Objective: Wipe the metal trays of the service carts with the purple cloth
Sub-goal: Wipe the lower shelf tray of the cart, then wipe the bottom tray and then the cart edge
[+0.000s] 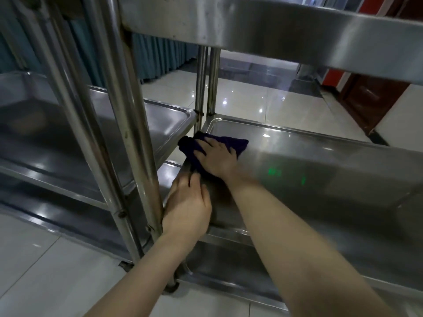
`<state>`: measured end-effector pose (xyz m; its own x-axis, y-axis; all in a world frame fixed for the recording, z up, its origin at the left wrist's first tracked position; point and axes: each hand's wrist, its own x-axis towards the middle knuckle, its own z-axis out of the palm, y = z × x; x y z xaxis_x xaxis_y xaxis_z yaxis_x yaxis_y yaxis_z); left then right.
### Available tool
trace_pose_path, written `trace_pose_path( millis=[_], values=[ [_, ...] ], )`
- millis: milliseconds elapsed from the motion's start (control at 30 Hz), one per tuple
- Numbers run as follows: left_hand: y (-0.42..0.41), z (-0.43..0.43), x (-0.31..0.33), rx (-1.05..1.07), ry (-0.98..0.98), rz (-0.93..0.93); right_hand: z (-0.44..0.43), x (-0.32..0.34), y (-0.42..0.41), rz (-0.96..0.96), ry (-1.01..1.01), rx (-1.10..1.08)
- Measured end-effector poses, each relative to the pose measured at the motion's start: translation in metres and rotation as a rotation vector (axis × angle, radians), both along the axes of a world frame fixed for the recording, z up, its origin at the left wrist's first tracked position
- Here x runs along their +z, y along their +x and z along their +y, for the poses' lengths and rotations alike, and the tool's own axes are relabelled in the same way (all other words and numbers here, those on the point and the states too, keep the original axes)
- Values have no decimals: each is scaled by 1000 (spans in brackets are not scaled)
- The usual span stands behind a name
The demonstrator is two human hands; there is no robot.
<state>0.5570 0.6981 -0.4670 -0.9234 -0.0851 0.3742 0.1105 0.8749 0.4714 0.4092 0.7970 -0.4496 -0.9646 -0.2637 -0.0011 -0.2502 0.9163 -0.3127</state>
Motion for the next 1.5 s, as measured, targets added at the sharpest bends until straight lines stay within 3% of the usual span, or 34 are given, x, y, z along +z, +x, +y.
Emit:
trace_pose_path(
  millis=[100,200,367,467,867,1133,1300,1500],
  values=[
    [0,-1,0,3,-3,0,13,-1,-1,-23,-6,52],
    [-1,0,1,12,15,-11,96,-6,6,89,21,-160],
    [0,4,3,44,19,-41,267,-7,56,76,3,-517],
    [2,4,5,57,33,-46,301,-5,100,76,14,-573],
    [24,-2,5,-174,37,312,185,-3,245,230,65,-30],
    [105,-11,-72,-335,34,474,148,-22,306,584,180,219],
    [136,-17,-125,-255,60,279,134,-69,326,549,214,366],
    [144,-28,-217,-99,29,-15,123,-172,273,326,93,254]
  ],
)
